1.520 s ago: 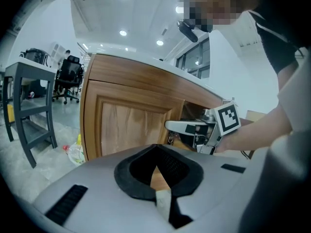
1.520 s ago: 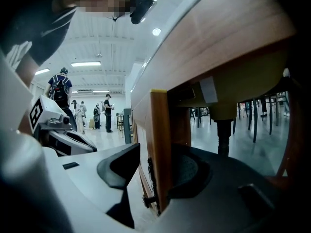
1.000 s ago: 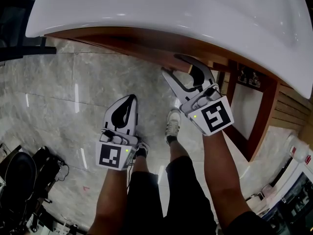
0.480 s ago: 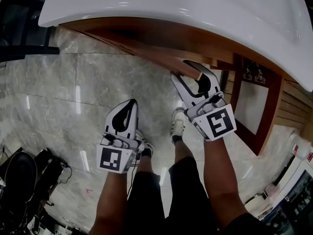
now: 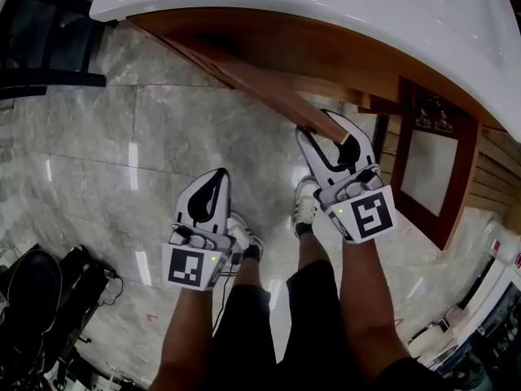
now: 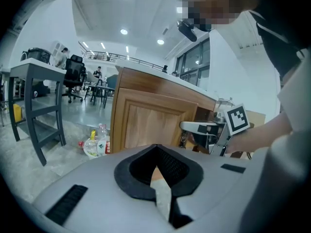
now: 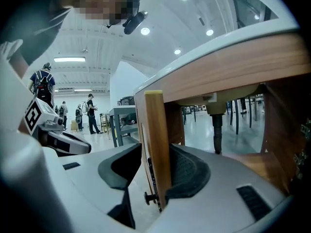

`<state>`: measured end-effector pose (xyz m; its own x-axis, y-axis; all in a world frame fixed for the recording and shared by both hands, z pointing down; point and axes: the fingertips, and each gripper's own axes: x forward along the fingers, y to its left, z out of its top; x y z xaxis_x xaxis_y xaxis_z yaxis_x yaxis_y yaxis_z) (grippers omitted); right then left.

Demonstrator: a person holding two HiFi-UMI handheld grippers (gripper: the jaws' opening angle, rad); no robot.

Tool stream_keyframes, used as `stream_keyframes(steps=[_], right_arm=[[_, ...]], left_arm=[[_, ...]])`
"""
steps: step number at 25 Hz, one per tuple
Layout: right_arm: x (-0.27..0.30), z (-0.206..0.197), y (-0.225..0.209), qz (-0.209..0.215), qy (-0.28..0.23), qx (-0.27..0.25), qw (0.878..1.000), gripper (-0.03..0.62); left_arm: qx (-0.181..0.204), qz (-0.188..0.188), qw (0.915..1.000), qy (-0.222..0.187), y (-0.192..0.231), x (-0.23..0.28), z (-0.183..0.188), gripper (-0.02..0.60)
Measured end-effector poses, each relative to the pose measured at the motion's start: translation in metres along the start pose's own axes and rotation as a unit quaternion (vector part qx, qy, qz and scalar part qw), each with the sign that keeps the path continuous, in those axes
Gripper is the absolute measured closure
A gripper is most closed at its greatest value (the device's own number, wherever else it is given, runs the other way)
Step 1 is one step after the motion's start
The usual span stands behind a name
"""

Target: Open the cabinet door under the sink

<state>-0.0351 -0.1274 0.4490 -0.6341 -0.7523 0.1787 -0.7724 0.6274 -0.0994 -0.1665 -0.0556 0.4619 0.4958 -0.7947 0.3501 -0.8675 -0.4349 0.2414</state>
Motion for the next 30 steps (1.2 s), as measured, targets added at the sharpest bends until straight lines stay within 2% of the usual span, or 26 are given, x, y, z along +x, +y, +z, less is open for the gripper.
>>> stream_keyframes(steps=[14,18,23,30], right_arm=[[-0.006,-0.005,0.044,-0.028,0.003,0.002,1.0,0.421],[-0.007,-0.005,0.059,-0.033,0.006,-0.001,0.999,0.421],[-0.008,-0.007,0.079,-0.041,0.006,-0.001,0.999,0.421],[-0.004,-0.002,0.103,-0.056,-0.002,0.027,0.998,0.421]], left_arm=[[0.009,0.007,0.9997,0.023,0.034,-0.042,-0.019,0.566],[0.002,0.011,0.9999,0.004,0.039,-0.051,-0.015,0.566],[0.013,0.008,0.9999,-0.001,0.044,-0.059,-0.014,0.566],[-0.004,0.023,0.9997,-0.005,0.054,-0.069,-0.017,0.566]])
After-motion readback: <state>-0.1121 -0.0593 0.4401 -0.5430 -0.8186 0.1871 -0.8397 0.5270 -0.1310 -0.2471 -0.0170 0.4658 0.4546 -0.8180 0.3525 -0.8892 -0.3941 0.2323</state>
